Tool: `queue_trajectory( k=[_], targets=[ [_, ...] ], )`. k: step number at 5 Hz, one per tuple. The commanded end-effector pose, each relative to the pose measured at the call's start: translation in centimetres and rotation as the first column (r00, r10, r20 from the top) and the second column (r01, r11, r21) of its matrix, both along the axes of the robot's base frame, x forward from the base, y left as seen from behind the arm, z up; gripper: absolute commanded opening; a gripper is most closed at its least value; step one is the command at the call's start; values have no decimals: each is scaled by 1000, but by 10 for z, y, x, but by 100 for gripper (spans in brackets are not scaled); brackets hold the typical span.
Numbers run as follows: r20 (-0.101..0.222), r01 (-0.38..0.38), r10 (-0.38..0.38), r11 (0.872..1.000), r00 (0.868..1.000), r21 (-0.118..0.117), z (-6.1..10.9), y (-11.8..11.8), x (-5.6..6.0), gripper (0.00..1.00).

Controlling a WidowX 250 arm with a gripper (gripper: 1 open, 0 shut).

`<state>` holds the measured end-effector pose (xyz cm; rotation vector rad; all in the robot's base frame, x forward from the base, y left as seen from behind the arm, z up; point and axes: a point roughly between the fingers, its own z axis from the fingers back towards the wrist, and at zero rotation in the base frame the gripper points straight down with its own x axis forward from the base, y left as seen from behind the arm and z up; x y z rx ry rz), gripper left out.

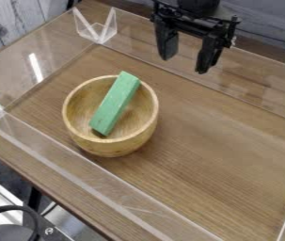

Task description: Remove the green block from inside the brown bowl and put it on the table

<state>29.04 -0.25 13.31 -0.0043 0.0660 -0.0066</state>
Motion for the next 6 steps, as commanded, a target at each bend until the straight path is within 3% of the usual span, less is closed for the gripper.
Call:
queue_trajectory(
  k=[1,2,3,5,6],
  targets=[
    [3,8,-8,1000,1000,-17,0,10,-4,100],
    [46,-31,31,1000,998,-8,4,21,-26,100],
    [88,-70,70,998,994,2,11,35,-39,100],
    [75,-210,207,977,975,24,1,83,-30,100],
    [57,-235,232,969,971,70,-14,82,-41,100]
  ],
)
